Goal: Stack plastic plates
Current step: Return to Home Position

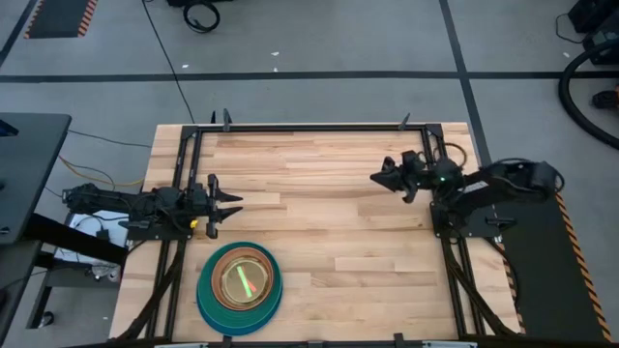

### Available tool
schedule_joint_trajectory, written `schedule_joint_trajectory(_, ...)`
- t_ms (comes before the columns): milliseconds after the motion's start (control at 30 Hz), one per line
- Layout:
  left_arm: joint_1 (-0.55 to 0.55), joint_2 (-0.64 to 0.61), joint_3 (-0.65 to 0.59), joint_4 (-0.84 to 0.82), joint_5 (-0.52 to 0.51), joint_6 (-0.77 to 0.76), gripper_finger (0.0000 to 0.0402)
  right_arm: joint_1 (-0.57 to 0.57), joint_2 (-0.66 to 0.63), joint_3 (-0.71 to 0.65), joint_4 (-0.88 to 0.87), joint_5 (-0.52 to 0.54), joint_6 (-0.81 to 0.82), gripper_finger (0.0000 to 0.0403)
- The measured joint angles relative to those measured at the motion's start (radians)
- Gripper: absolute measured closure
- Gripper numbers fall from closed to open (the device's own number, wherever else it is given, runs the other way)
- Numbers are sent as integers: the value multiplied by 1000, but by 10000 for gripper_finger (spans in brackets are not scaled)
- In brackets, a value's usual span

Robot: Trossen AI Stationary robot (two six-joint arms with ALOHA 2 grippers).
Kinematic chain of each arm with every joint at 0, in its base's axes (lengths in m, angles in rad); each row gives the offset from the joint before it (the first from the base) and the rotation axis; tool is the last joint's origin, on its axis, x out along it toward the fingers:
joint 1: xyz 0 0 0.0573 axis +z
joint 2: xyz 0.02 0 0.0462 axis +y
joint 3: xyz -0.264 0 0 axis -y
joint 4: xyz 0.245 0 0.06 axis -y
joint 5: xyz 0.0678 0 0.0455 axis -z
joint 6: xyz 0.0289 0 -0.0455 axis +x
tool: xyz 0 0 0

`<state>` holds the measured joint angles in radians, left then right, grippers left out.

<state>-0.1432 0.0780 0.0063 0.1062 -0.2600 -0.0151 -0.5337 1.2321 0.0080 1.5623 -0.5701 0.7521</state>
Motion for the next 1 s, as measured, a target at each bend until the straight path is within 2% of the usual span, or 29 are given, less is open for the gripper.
schedule_joint_trajectory(300, 0, 0, 0, 0, 0, 0, 272, -71, -221, -3, -3, -15, 58, 391)
schedule_joint_trajectory(467, 0, 0, 0, 0, 0, 0, 272, -149, -334, -3, -3, -71, 121, 391)
schedule_joint_trajectory(800, 0, 0, 0, 1, 0, 0, 272, -361, -450, -3, -5, -134, 331, 391)
schedule_joint_trajectory(1000, 0, 0, 0, 1, 0, 0, 272, -419, -521, -2, -5, -132, 429, 391)
